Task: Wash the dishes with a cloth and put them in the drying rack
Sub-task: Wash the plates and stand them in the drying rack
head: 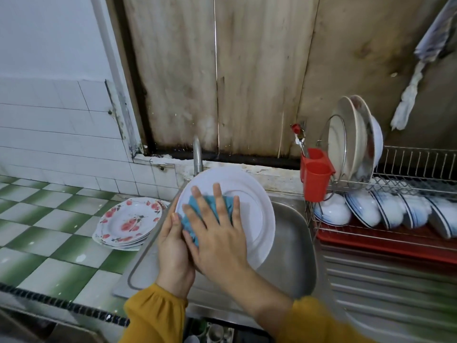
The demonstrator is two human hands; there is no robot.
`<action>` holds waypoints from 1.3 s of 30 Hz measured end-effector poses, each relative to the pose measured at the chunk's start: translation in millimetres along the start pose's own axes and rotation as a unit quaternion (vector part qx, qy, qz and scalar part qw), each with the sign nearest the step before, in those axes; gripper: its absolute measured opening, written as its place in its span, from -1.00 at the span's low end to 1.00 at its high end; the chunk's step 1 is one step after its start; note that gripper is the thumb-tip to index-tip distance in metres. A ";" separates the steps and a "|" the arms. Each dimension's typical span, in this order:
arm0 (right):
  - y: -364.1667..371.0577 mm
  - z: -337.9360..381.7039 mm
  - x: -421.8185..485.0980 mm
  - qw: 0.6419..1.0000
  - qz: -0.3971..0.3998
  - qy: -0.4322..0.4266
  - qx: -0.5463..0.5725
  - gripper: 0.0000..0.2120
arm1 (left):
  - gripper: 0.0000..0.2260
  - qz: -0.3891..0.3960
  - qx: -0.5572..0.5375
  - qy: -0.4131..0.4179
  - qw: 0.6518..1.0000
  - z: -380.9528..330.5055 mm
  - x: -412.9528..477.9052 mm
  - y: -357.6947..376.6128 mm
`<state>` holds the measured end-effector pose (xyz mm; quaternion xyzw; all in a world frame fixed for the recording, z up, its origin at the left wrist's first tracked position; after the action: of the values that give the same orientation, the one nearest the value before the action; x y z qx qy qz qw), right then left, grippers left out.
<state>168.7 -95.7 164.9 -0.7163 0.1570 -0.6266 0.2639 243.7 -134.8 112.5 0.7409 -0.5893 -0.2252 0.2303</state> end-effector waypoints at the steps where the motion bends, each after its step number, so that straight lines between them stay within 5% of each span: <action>1: 0.6 1.7 -11.1 0.999 -0.024 -0.031 -0.005 -0.58 | -0.71 -0.010 -0.013 -0.007 1.000 1.8 2.8 -4.2; 5: 3.4 -28.8 -51.8 0.993 -0.108 -0.026 0.038 -0.52 | -0.68 -0.032 -0.058 -0.013 0.998 -1.5 14.3 -14.8; 8: 11.0 -79.8 -56.1 0.977 -0.107 0.092 0.161 -0.51 | -0.67 -0.014 -0.074 -0.014 0.997 -6.8 18.2 -17.5; 14: 23.6 -159.6 -34.4 0.881 -0.102 0.339 0.314 -0.53 | -0.66 0.007 -0.052 0.001 0.999 -5.4 10.2 -13.7; 24: 23.2 -130.8 -76.3 0.888 -0.101 0.303 0.329 -0.53 | -0.71 0.038 -0.023 0.033 0.998 -19.5 3.3 3.2; 29: 25.4 -183.9 -43.1 0.803 -0.133 0.454 0.363 -0.58 | -0.75 0.072 0.091 0.100 0.988 -29.8 -5.1 21.4; 36: -37.6 -149.1 7.0 0.899 -0.148 0.259 0.320 -0.62 | -0.77 0.238 0.230 0.111 0.937 -13.2 -31.3 85.4; 39: -60.3 -140.6 4.7 0.891 -0.169 0.242 0.345 -0.77 | -0.74 0.242 0.255 0.053 0.935 5.1 -38.2 106.4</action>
<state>25.3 -74.9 214.1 -0.4220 -0.1334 -0.8302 0.3389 151.0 -119.1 175.4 0.6204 -0.7755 0.0348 0.1120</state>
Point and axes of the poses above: each hand's wrist, its own x-axis towards the middle knuckle, its own y-axis out of the palm, z = x × y, the point moved 9 cm from there along x, towards the middle knuckle, and after that the axes turned 7 degrees about -z, right-handed, at the moved point
